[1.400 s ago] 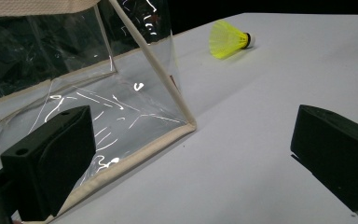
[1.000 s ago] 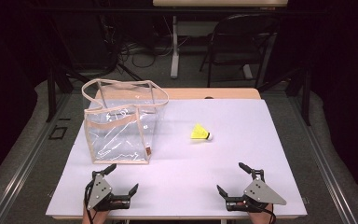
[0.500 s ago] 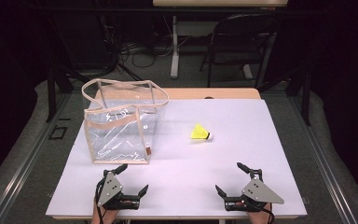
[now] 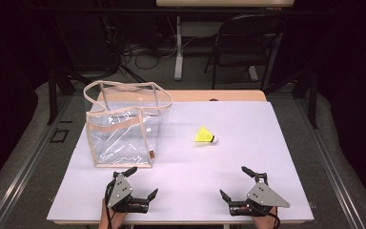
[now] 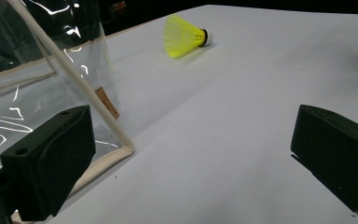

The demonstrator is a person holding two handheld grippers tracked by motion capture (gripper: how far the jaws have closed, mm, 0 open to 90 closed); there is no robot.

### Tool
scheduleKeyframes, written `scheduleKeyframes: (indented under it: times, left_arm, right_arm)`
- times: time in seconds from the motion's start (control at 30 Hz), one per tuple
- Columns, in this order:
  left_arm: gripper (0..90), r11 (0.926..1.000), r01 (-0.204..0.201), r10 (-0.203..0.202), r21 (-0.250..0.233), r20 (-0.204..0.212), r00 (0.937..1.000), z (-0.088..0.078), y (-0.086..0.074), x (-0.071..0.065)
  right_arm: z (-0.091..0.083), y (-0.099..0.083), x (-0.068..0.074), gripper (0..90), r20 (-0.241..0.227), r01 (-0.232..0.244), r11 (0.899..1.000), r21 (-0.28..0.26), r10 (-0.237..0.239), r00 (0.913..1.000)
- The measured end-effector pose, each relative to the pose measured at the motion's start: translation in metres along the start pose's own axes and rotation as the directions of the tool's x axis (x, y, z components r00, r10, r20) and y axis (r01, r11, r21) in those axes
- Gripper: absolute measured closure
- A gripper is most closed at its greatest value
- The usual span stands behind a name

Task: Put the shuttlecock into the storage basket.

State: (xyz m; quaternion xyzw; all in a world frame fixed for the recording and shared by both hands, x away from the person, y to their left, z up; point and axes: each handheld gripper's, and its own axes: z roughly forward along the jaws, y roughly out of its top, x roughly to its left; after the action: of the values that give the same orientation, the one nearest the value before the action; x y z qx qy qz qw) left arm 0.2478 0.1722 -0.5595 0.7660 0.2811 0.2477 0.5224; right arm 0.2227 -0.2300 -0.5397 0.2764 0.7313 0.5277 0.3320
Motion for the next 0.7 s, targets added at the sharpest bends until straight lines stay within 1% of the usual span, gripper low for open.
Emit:
scheduleKeyframes:
  times: [0.1, 0.17, 0.3, 0.4, 0.5, 0.7]
  left_arm:
    - [0.0, 0.9999, -0.007, 0.007, 0.008, 0.014, 0.9999, 0.007, 0.002, -0.003]
    - [0.0, 0.9999, -0.008, 0.008, 0.009, 0.018, 0.9998, 0.008, 0.002, -0.003]
    - [0.0, 0.9999, -0.006, 0.005, 0.013, 0.038, 0.9993, 0.016, 0.004, -0.005]
    - [0.0, 0.9998, -0.007, 0.006, 0.016, 0.046, 0.9989, 0.018, 0.005, -0.005]
    - [0.0, 0.9999, 0.001, -0.001, 0.013, 0.057, 0.9984, 0.023, 0.007, -0.004]
    - [0.0, 1.0000, 0.002, -0.002, 0.009, 0.066, 0.9978, 0.027, 0.009, -0.005]
  right_arm:
    - [0.000, 0.000, 0.001, 0.9, -0.003, 0.004, 1.000, 0.002, -0.004, 1.0000]
    - [0.001, 0.000, 0.001, 0.9, -0.004, 0.003, 1.000, 0.002, -0.003, 1.0000]
    - [0.001, -0.001, 0.000, 0.9, -0.005, 0.001, 1.000, 0.006, -0.001, 1.0000]
    - [0.001, 0.000, 0.001, 0.9, -0.004, 0.001, 1.000, 0.007, -0.001, 1.0000]
    - [0.002, 0.000, 0.001, 0.9, -0.005, 0.003, 1.000, 0.009, -0.003, 1.0000]
    - [0.002, 0.000, 0.001, 0.9, -0.006, 0.001, 1.000, 0.012, -0.001, 1.0000]
